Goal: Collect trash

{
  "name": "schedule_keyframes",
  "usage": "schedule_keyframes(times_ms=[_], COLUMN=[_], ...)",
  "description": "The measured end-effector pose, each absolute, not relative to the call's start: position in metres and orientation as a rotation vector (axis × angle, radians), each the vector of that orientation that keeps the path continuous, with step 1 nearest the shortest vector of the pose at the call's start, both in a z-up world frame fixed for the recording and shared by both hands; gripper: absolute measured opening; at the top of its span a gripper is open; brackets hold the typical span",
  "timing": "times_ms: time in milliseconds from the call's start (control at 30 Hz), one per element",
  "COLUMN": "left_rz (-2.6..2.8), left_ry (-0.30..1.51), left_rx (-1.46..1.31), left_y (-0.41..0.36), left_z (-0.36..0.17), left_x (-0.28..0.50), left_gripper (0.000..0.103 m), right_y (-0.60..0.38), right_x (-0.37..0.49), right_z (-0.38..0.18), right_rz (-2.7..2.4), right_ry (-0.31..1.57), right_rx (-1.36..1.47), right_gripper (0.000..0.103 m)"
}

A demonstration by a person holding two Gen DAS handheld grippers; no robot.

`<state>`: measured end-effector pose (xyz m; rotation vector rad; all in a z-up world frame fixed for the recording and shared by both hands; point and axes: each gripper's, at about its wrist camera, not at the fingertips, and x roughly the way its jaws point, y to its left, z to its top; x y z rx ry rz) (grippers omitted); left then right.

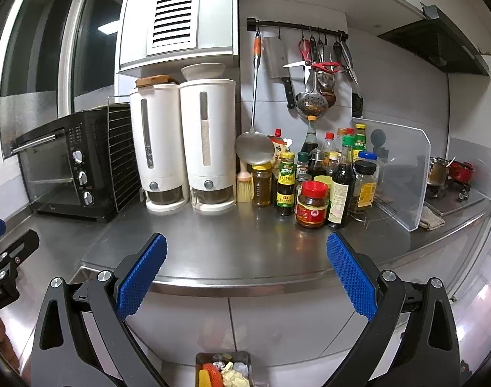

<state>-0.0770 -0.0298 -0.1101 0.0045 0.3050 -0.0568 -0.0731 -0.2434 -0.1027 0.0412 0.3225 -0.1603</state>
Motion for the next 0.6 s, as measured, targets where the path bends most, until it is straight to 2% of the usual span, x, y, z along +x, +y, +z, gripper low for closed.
schedule_keyframes(times_ms=[600], left_rz=[-0.05], left_ry=[0.298], left_rx=[0.01], left_y=[-0.0303], left_z=[-0.1066], left_x=[-0.0819], left_gripper=[0.095], right_y=[-0.243], right_x=[-0.075], right_z=[-0.1021], right_rz=[-0.162], right_ry=[0.323], right_rx=[0.041], right_gripper=[0.1])
